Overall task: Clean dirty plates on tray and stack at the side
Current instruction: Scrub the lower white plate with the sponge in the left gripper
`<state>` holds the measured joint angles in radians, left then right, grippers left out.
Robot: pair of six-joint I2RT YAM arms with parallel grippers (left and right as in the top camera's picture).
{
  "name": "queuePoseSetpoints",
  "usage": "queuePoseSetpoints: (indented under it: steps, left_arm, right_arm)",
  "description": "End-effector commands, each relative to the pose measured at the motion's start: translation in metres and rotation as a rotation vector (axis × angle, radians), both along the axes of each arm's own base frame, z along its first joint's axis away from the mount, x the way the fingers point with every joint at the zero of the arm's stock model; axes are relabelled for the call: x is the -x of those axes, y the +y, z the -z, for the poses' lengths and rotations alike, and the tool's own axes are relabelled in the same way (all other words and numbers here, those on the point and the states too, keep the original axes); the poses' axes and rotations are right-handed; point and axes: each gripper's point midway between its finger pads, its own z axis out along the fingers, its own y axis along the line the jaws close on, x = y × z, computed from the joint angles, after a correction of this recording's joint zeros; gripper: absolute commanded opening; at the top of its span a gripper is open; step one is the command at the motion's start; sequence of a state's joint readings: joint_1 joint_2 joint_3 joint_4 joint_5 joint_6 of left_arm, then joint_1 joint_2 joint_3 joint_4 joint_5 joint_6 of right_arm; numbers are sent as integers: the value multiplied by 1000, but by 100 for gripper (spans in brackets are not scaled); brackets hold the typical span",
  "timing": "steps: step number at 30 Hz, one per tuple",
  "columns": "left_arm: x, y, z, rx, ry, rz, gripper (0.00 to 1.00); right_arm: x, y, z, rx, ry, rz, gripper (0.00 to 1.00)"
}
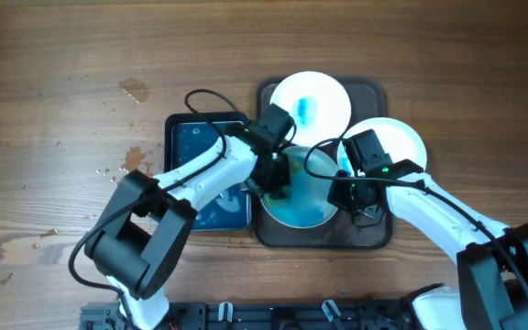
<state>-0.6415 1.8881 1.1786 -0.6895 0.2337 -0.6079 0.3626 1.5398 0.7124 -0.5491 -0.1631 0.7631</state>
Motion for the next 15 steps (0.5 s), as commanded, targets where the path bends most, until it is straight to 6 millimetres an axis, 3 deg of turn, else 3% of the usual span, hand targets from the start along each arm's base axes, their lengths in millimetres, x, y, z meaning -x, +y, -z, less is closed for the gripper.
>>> queuePoseSetpoints:
  steps: [1,5,8,9,12,15]
  left_arm:
    - [31,-71,-9,236,21,177,4]
    - [50,-106,-12,307,4,266,4]
    - [52,-101,-4,292,31,257,4]
    - [47,-92,0,251,24,235,4]
    - [21,-27,18,-11,9,63,4]
    - [1,28,11,-199,-48,-51,4]
  right_arm:
    - [7,-22,17,111,35,43,4]
    - [7,-22,17,111,35,43,4]
    - [7,-22,17,111,36,43,4]
    - [8,-22,17,113,39,43,4]
    - [8,-22,17,113,40,43,4]
    - [8,-22,17,112,39,43,4]
